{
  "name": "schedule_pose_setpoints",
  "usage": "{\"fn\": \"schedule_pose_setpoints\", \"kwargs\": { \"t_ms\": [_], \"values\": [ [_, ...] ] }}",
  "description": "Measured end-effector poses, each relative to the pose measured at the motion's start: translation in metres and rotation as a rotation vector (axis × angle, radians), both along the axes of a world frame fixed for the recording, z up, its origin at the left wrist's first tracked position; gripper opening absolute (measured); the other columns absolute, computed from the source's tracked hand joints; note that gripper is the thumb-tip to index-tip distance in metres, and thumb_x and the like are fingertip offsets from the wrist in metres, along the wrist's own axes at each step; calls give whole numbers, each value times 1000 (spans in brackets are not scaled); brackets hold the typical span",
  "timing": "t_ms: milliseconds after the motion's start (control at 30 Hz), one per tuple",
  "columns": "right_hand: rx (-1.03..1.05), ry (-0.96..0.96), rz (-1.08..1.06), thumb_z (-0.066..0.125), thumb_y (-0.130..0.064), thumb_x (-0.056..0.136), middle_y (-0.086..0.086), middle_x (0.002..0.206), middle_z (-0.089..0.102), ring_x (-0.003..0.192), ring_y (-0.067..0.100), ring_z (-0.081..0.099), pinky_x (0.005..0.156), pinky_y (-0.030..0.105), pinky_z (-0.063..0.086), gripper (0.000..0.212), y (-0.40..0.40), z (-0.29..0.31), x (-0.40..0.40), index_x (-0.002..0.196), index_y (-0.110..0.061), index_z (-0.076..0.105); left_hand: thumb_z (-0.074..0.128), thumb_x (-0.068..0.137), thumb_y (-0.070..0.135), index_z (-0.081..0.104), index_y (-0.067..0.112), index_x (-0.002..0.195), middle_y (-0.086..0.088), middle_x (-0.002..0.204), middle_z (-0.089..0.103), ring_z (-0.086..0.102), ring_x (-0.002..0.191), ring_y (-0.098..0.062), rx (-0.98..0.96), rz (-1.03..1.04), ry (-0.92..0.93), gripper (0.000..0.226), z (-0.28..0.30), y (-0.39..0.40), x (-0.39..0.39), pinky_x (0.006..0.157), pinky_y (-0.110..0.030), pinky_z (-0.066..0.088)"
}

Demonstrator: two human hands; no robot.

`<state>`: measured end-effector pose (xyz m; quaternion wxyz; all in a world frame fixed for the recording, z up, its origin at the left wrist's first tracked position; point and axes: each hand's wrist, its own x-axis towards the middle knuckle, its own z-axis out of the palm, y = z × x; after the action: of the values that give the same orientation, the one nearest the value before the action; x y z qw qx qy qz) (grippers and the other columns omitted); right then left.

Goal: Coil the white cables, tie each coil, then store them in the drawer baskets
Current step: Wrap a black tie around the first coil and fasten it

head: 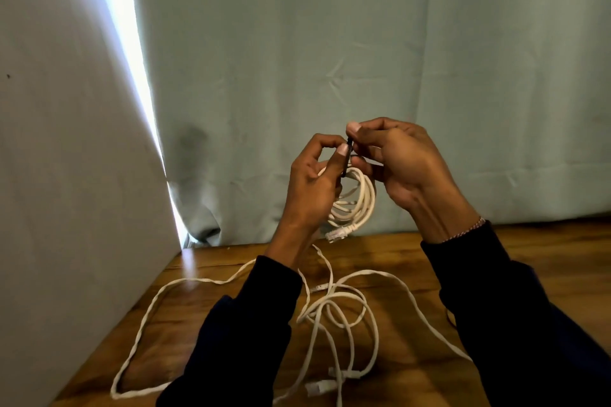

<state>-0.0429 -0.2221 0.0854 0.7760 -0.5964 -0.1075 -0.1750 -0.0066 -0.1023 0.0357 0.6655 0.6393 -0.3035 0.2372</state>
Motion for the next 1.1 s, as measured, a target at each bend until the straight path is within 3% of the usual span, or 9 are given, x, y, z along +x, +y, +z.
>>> {"fn": "schedule_pose_setpoints", "kwargs": {
  "t_ms": [67,200,367,533,767,833,900,1100],
  "values": [
    [-13,12,-15,74,-12,87,5,82,70,71,12,66,56,21,52,6,-1,0,0,82,-8,72,50,104,24,58,16,108,-30,80,59,48,67,-33,8,-48,13,11,-1,-1,-1,58,-39,37],
    [-89,24,-98,75,-15,85,0,76,72,73,10,65,61,21,53,7,-4,0,0,80,-10,76,48,105,23,57,19,107,-12,86,72,56,76,-40,40,-113,28,10,-2,0,0,68,-46,41],
    [-66,47,-100,74,-10,86,8,79,72,66,11,68,61,20,55,8,-2,0,-1,79,-6,75,47,105,24,58,26,104,-21,92,70,60,79,-42,89,-120,-2,11,-2,3,-1,70,-47,47],
    [-27,94,-96,73,-10,87,6,72,69,65,14,68,61,21,56,8,-2,-1,1,85,-3,75,47,105,24,56,19,109,-18,92,70,64,78,-34,119,-127,3,11,-4,6,1,69,-42,50],
    [-445,-230,-184,70,-15,92,4,81,76,75,14,75,64,22,59,8,-13,-2,-3,94,-9,76,50,104,26,57,16,109,-12,79,71,45,58,-27,38,-2,26,13,-2,0,4,51,-30,37],
    [-546,-269,-212,70,-15,91,4,82,76,76,14,75,68,25,61,10,-18,-1,-4,98,-10,76,51,104,25,58,15,111,-7,74,71,47,52,-17,38,13,9,14,-2,0,2,48,-23,38],
    [-580,-286,-236,71,-16,91,3,82,76,75,13,75,69,25,61,12,-22,0,-4,100,-10,76,52,103,22,59,10,113,0,72,69,51,46,-4,44,24,-21,16,-1,-1,-1,49,-15,40],
    [-629,-273,-307,75,-32,87,-10,83,75,80,2,69,74,22,53,10,-25,-2,1,88,-22,78,53,102,18,60,9,119,6,75,63,60,54,2,149,76,-105,20,-2,-6,-5,53,-7,42]
  ]
}}
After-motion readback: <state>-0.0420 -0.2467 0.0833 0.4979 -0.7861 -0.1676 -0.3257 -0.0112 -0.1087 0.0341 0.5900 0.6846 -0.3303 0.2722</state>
